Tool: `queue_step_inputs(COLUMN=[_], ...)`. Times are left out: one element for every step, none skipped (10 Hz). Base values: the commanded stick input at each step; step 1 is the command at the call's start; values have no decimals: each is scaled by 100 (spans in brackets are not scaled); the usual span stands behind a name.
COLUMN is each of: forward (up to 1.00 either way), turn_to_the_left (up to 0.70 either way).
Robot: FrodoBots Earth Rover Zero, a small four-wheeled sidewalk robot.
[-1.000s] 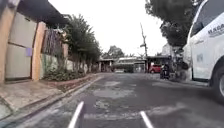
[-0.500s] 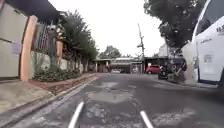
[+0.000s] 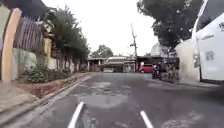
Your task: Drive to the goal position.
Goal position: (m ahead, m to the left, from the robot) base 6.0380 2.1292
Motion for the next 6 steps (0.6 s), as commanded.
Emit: queue_step_inputs(forward=[70, 70, 70, 70, 70, 70], turn_to_the_left=[0, 0, 0, 0, 0, 0])
